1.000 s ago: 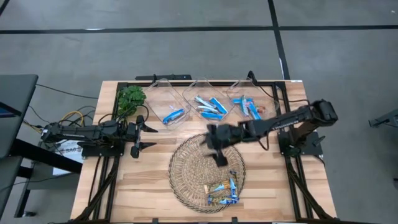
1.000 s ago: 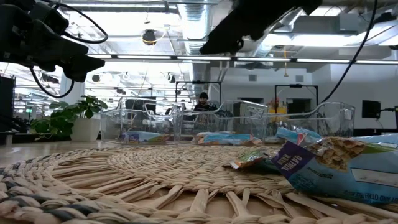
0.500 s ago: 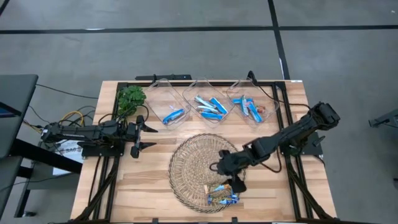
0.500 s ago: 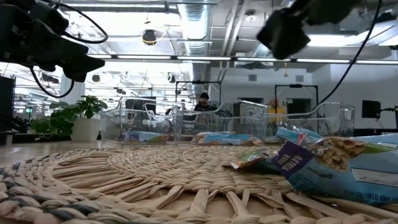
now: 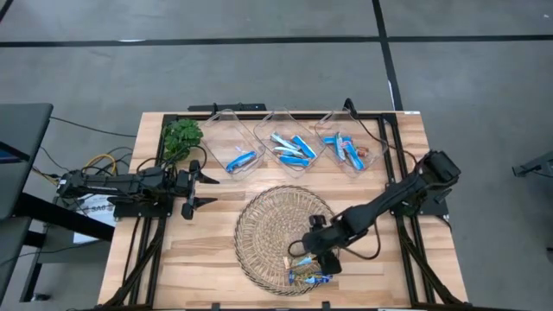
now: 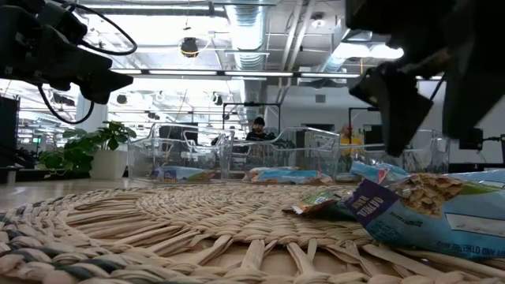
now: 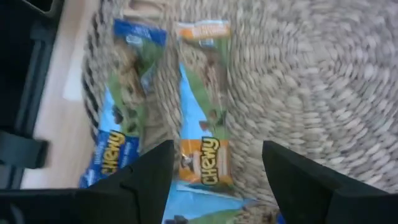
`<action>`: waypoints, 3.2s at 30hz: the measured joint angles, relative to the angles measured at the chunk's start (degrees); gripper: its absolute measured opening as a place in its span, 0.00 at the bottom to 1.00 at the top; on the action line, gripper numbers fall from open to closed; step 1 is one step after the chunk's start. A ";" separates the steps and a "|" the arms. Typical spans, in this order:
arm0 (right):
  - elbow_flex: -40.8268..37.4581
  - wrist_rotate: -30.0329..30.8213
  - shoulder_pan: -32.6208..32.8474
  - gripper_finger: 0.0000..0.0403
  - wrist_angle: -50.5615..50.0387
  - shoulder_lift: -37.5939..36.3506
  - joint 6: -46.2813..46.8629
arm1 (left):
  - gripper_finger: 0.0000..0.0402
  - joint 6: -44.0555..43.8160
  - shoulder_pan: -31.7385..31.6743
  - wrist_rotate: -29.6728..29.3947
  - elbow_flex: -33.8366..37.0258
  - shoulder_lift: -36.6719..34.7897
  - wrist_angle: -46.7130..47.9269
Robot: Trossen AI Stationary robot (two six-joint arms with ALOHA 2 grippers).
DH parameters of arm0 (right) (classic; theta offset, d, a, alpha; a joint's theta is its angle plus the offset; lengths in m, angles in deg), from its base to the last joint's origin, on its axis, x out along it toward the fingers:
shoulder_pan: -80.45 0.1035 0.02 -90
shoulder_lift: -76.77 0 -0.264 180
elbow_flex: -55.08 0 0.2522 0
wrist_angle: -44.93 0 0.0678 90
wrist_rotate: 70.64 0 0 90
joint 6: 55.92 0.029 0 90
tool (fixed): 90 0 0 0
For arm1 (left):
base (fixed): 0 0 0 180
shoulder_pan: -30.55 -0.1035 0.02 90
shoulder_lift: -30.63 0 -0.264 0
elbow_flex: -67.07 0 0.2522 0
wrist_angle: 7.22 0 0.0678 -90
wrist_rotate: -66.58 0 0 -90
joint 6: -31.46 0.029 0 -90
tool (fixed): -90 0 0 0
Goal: Pick and place Granola Bars by type
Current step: Put the yellow granola bar into the middle transparent bin
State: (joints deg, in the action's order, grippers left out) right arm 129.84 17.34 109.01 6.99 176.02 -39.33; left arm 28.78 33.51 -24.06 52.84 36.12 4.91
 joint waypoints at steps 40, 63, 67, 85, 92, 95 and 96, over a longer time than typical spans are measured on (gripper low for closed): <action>3.24 2.42 1.30 0.28 4.84 10.32 -0.38 | 0.66 0.00 0.02 0.00 0.00 0.14 0.02; 4.41 11.10 -6.13 0.25 26.55 10.26 -7.60 | 0.66 0.00 0.01 0.00 0.01 0.14 0.01; 4.41 17.41 -10.34 0.25 35.20 10.25 -8.36 | 0.66 0.00 0.01 0.00 0.00 0.14 0.02; 4.49 50.24 -26.85 0.25 29.96 2.93 -11.02 | 0.66 0.00 0.01 -0.02 0.01 0.14 0.01; 4.50 45.12 -32.25 0.25 9.25 -2.34 -0.19 | 0.66 -0.02 0.02 -0.02 0.01 0.14 0.01; 4.49 40.14 -34.59 0.25 4.28 -2.98 2.30 | 0.66 0.00 0.02 -0.02 0.00 0.14 0.02; 4.49 38.60 -35.34 0.25 3.36 -2.85 2.76 | 0.66 0.00 0.01 -0.02 0.01 0.14 0.02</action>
State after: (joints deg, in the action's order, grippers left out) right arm 134.34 55.95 73.67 10.35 173.17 -36.57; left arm 28.78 33.52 -24.08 52.85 36.25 4.93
